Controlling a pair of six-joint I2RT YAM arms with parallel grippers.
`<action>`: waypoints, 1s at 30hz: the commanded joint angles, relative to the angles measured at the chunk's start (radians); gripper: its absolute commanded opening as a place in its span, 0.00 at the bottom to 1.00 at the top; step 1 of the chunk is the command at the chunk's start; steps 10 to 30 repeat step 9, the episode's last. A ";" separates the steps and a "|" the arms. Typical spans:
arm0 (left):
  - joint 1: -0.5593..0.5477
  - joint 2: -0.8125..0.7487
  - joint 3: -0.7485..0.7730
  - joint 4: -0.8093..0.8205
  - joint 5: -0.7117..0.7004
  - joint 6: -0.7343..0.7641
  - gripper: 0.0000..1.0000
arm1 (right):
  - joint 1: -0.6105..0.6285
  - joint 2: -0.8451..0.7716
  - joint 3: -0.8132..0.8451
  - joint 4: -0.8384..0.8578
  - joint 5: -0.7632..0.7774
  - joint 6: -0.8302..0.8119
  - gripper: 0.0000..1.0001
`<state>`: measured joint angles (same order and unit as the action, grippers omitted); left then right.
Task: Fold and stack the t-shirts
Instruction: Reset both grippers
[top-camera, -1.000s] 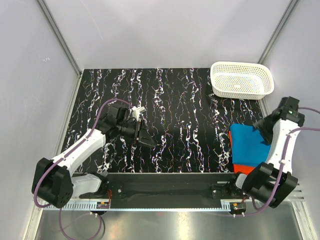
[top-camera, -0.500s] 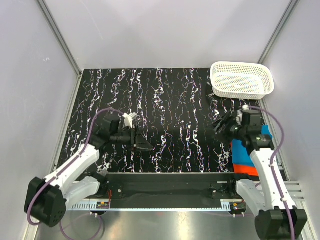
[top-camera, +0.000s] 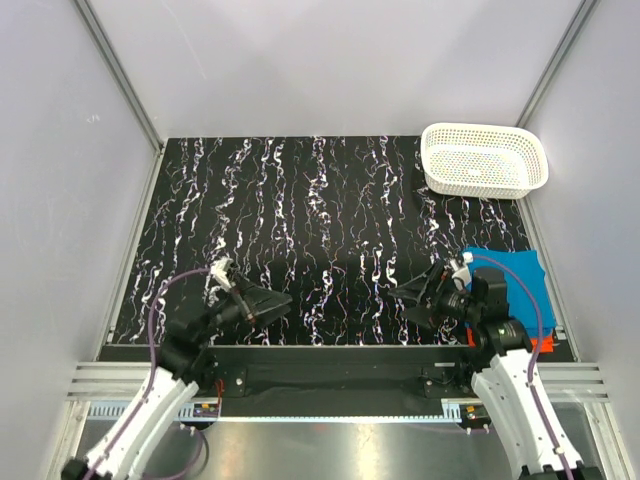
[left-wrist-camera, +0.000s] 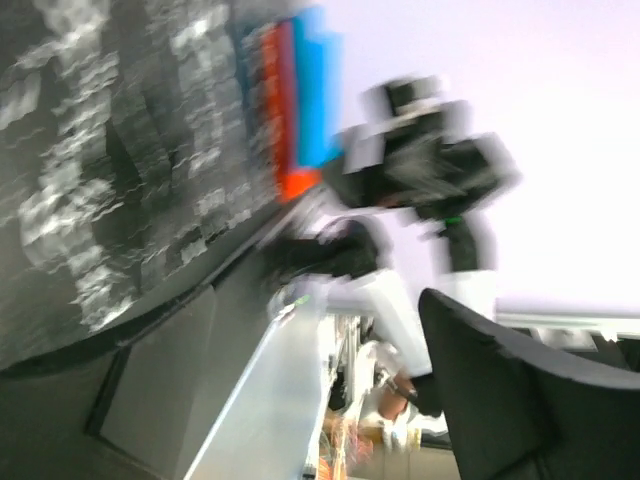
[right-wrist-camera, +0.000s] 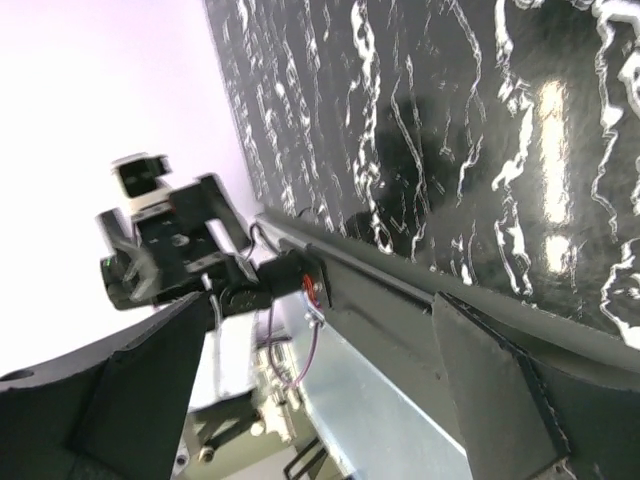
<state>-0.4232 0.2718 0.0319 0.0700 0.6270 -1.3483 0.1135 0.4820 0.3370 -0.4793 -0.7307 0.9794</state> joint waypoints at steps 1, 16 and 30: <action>0.000 -0.267 -0.181 -0.007 -0.076 -0.135 0.90 | 0.005 -0.066 -0.050 0.059 -0.108 0.071 1.00; -0.003 -0.332 -0.190 0.219 -0.049 -0.202 0.95 | 0.003 -0.373 -0.245 0.198 -0.294 0.302 1.00; -0.003 -0.332 -0.190 0.219 -0.049 -0.202 0.95 | 0.003 -0.373 -0.245 0.198 -0.294 0.302 1.00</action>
